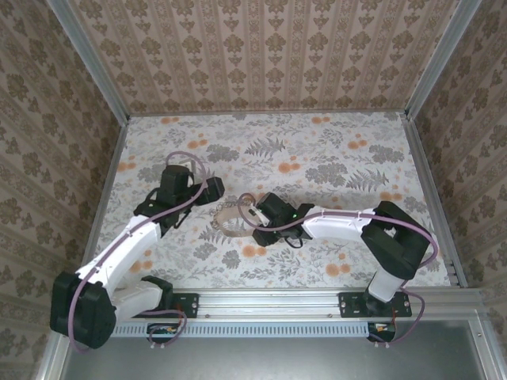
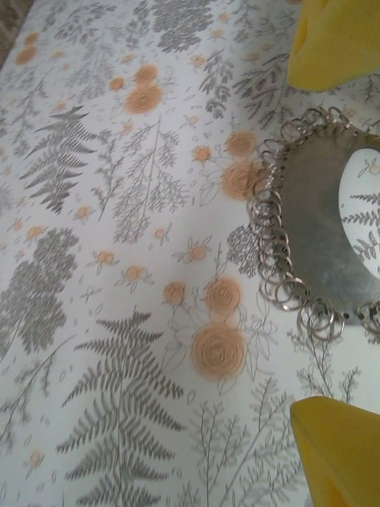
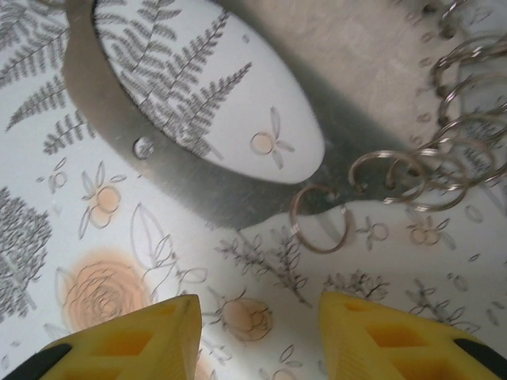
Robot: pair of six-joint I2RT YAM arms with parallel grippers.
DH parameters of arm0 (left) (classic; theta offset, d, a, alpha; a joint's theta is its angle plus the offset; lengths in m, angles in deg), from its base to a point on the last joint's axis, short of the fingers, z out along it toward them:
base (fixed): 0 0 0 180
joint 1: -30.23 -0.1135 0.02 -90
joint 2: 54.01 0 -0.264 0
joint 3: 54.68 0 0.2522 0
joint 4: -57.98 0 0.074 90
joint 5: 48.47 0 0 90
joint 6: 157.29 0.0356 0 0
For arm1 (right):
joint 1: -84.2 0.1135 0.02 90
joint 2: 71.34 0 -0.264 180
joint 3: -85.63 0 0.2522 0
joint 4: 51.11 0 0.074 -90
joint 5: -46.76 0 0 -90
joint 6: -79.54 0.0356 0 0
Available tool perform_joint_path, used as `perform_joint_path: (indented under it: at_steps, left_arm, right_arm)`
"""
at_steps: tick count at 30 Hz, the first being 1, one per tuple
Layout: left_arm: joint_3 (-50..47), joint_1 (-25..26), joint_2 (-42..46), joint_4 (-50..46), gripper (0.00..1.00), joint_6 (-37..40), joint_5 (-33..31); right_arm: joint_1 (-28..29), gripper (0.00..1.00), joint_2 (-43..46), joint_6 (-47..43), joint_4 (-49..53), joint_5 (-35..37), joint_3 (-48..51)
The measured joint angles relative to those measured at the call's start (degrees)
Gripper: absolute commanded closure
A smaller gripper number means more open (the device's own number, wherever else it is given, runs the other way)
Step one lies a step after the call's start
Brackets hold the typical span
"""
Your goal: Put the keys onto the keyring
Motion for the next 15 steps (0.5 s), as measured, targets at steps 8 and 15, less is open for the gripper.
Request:
perform_joint_path:
  at_steps: [8, 15]
  left_arm:
    - [-1.7, -0.7, 0.9, -0.4, 0.00, -0.4, 1.1]
    - [-1.9, -1.1, 0.9, -0.4, 0.00, -0.4, 1.7]
  right_arm:
    - [0.0, 0.58, -2.4, -1.7, 0.6, 2.4, -2.7]
    - [0.0, 0.60, -4.3, -2.5, 1.1, 3.1, -4.2]
